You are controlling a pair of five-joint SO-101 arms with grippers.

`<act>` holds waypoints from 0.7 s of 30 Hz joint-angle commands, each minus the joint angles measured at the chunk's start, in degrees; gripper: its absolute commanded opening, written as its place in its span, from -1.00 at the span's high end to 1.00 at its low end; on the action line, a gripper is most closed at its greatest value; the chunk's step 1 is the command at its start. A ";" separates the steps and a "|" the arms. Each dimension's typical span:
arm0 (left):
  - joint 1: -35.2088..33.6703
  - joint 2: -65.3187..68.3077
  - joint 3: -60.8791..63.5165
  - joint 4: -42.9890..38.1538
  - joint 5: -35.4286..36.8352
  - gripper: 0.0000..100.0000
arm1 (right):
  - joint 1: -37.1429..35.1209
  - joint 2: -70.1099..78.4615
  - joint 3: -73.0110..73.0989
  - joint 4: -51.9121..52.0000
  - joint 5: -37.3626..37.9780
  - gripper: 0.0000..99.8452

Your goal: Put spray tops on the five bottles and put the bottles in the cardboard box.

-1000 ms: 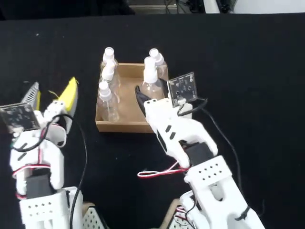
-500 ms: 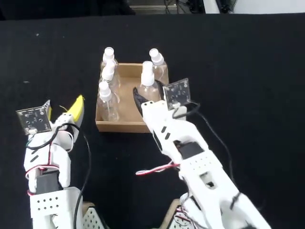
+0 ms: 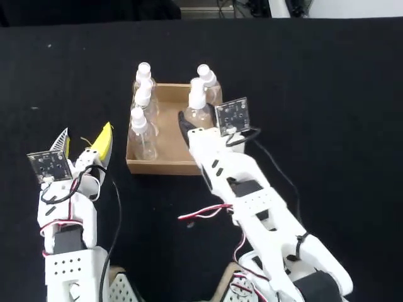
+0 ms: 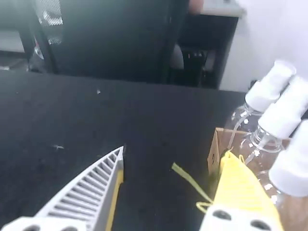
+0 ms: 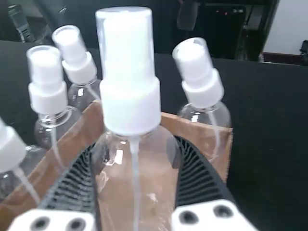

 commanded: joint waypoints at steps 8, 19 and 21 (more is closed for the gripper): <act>0.66 -0.97 1.45 -1.41 0.62 0.56 | 1.76 0.31 -0.84 -1.76 -0.09 0.97; 0.57 -0.97 1.45 -1.41 0.62 0.56 | 1.58 0.31 -0.22 -2.02 -0.35 0.98; 0.57 -0.97 1.45 -1.49 0.62 0.56 | 1.58 0.31 1.10 -4.40 -0.35 0.98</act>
